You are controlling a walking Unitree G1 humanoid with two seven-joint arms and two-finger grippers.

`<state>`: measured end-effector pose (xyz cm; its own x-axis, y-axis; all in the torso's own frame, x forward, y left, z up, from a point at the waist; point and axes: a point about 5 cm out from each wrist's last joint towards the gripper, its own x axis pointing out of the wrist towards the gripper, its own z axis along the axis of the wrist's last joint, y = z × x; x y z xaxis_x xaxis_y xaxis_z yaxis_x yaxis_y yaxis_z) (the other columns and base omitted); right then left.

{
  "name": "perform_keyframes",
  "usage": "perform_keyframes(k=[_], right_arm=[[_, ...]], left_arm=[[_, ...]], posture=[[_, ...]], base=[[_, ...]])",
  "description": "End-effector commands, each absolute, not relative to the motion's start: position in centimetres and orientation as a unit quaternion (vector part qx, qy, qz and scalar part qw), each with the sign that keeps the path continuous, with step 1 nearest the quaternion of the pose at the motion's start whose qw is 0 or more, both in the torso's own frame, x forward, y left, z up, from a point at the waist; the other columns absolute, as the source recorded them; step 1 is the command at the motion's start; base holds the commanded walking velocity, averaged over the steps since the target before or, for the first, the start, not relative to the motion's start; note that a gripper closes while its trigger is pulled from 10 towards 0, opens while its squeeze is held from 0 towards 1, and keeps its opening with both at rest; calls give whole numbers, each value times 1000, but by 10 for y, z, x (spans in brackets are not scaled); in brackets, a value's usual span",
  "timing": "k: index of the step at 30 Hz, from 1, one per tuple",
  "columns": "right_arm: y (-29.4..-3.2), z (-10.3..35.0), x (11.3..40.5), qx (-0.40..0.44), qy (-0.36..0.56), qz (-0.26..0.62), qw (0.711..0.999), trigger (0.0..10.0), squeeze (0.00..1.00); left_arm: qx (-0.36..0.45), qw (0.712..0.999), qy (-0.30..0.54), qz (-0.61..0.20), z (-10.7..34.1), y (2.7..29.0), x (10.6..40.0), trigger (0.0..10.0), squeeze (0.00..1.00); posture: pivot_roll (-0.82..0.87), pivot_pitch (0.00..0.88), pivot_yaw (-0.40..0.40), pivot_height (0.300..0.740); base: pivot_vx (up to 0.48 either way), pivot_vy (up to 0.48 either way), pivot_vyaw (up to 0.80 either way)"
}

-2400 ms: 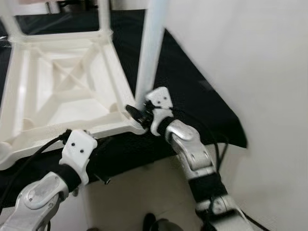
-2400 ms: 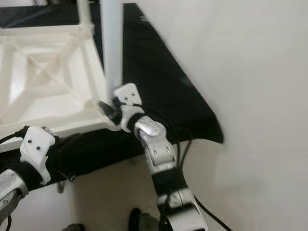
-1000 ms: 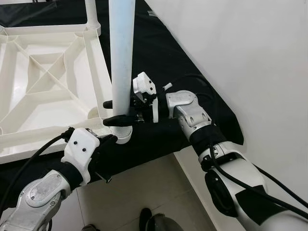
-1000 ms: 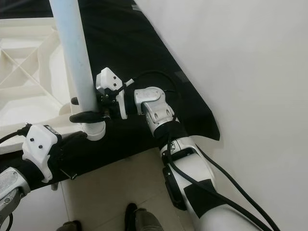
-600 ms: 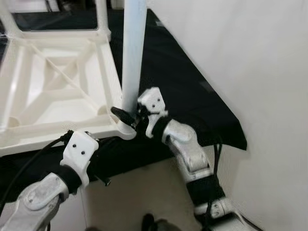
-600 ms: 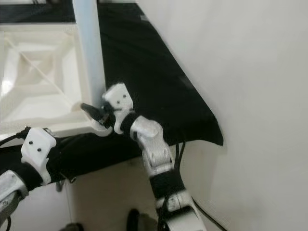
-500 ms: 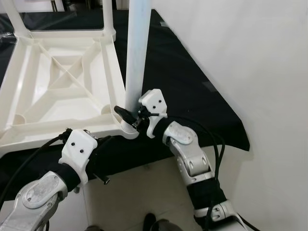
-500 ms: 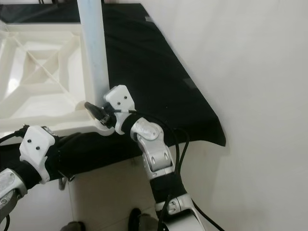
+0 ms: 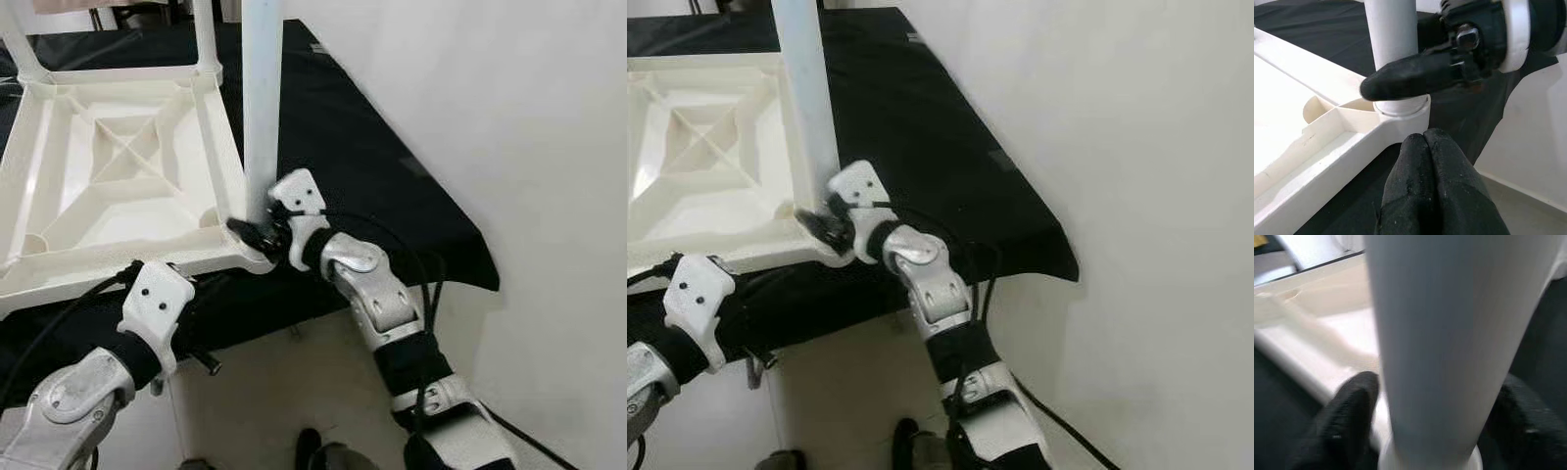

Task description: Building children table

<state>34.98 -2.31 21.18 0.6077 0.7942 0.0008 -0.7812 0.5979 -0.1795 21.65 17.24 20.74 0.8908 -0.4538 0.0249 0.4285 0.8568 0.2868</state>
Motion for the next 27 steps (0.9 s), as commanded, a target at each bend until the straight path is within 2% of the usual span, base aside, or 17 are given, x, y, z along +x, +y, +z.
perform_keyframes(k=[1, 4, 6, 8, 10, 11, 12, 14, 16, 17, 18, 23, 27], right_arm=[[-30, 221, 353, -72, -66, 438, 893, 10000, 1000], [-44, 218, 352, -70, -70, 427, 899, 10000, 1000], [-61, 212, 348, -60, -68, 411, 907, 10000, 918], [-74, 206, 343, -47, -61, 390, 917, 10000, 894], [-74, 206, 343, -47, -61, 390, 917, 10000, 894], [-81, 201, 339, -51, -56, 371, 925, 10000, 769], [-81, 201, 339, -51, -56, 371, 925, 10000, 769], [-98, 187, 330, -66, -42, 301, 950, 10000, 224], [-104, 182, 328, -70, -36, 274, 958, 10000, 224], [-112, 177, 325, -71, -29, 239, 968, 10000, 43], [-118, 171, 322, -74, -24, 214, 974, 10000, 0], [-124, 161, 313, -77, -14, 189, 979, 10000, 0], [-114, 165, 313, -63, -24, 215, 974, 10000, 0]], left_arm=[[143, 962, -36, -227, 202, 171, 217, 10000, 0], [132, 970, -47, -201, 204, 176, 222, 10000, 0], [124, 975, -54, -174, 204, 181, 226, 10000, 0], [125, 980, -48, -145, 200, 185, 230, 10000, 0], [125, 980, -48, -145, 200, 185, 230, 10000, 0], [130, 983, -37, -128, 195, 189, 231, 10000, 0], [130, 983, -37, -128, 195, 189, 231, 10000, 0], [129, 988, -9, -88, 184, 197, 235, 10000, 0], [129, 988, -1, -80, 181, 198, 235, 10000, 0], [131, 989, 1, -75, 178, 199, 234, 10000, 0], [138, 988, 2, -74, 175, 198, 233, 10000, 0], [139, 987, 2, -83, 171, 193, 229, 10000, 0], [131, 985, -6, -115, 171, 182, 226, 10000, 0]], posture=[[113, 282, -149, 740], [109, 277, -150, 740], [104, 270, -146, 740], [101, 263, -139, 740], [101, 263, -139, 740], [97, 258, -137, 740], [97, 258, -137, 740], [96, 251, -133, 740], [95, 249, -132, 740], [96, 244, -127, 740], [93, 239, -122, 740], [96, 225, -115, 740], [106, 211, -106, 740]], base=[[0, 0, 0], [0, 0, 0], [0, 0, 0], [0, 0, 0], [0, 0, 0], [0, 0, 0], [0, 0, 0], [0, 231, 0], [0, 461, 0], [0, 469, 0], [0, 469, 0], [0, 469, 0], [0, 471, 0]])
